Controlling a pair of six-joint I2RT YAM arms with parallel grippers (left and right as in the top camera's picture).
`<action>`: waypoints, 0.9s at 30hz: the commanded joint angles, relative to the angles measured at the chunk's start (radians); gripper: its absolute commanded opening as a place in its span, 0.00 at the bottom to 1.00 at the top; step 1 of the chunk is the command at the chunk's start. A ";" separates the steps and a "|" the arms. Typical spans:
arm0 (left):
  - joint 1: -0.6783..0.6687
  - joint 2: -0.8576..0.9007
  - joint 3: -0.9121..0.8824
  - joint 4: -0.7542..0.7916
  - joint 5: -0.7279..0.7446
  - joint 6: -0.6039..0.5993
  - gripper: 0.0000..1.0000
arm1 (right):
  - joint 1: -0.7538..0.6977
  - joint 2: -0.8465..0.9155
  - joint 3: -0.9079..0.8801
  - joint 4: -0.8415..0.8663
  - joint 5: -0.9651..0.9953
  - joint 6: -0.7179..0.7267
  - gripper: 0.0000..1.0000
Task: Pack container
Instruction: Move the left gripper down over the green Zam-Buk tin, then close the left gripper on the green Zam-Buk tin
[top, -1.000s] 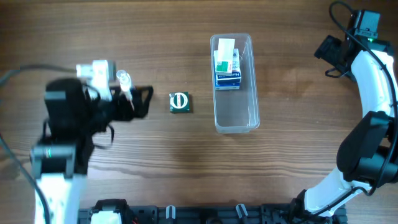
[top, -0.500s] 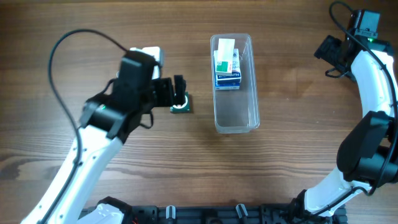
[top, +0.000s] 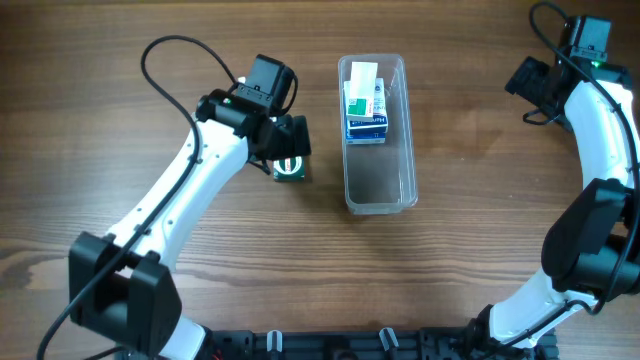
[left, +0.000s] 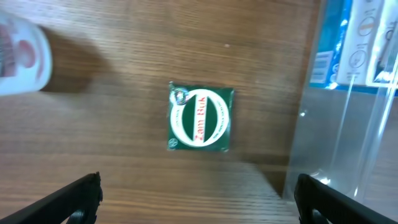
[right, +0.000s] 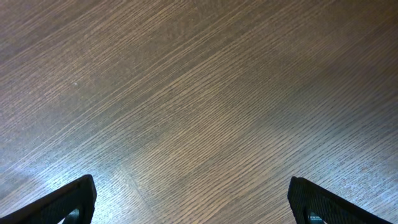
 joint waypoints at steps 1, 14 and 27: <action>0.001 0.044 0.024 0.040 0.034 0.011 1.00 | -0.004 0.002 -0.004 0.002 -0.002 0.013 1.00; 0.000 0.240 0.024 0.129 0.006 0.122 1.00 | -0.004 0.002 -0.004 0.002 -0.002 0.013 1.00; 0.000 0.326 0.022 0.105 -0.018 0.069 1.00 | -0.004 0.002 -0.003 0.002 -0.002 0.013 1.00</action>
